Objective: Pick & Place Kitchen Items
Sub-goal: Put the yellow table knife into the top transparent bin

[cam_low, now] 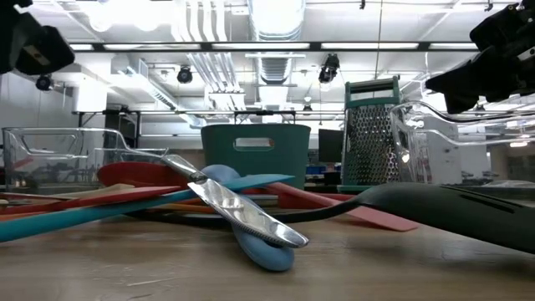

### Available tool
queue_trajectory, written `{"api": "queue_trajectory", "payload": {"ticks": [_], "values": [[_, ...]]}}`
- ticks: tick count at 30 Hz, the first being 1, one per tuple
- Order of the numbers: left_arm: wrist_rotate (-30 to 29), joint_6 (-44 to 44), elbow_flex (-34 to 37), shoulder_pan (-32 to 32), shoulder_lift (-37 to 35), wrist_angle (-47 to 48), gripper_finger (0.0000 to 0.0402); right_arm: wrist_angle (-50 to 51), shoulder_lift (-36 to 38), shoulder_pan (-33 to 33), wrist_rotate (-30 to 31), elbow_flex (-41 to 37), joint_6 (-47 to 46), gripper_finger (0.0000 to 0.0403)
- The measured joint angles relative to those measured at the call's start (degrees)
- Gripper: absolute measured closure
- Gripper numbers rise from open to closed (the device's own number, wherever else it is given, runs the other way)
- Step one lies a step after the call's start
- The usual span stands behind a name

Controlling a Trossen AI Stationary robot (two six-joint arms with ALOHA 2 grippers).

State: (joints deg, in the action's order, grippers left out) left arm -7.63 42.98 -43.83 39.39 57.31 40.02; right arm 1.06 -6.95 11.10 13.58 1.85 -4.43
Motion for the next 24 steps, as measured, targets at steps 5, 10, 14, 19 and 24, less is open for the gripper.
{"api": "queue_trajectory", "payload": {"ticks": [5,10,14,19,24], "values": [[3.41,3.33,0.00,1.50,2.10,0.09,0.0300,0.00,-0.01,0.00,-0.02,-0.01,-0.01,0.0394],[3.76,3.52,0.00,2.83,3.84,1.56,0.0300,0.00,0.01,0.02,-0.02,0.00,-0.02,0.0394],[2.49,3.17,0.38,2.76,5.52,1.58,0.0300,0.00,0.01,0.01,-0.02,0.00,0.05,0.0394],[0.21,0.37,2.36,2.79,8.18,1.71,0.0299,0.00,-0.01,0.02,-0.02,0.00,0.05,0.0394],[-7.20,-3.97,2.82,2.76,10.27,1.58,0.0282,0.00,-0.01,0.00,-0.02,-0.01,0.07,0.0394]]}}
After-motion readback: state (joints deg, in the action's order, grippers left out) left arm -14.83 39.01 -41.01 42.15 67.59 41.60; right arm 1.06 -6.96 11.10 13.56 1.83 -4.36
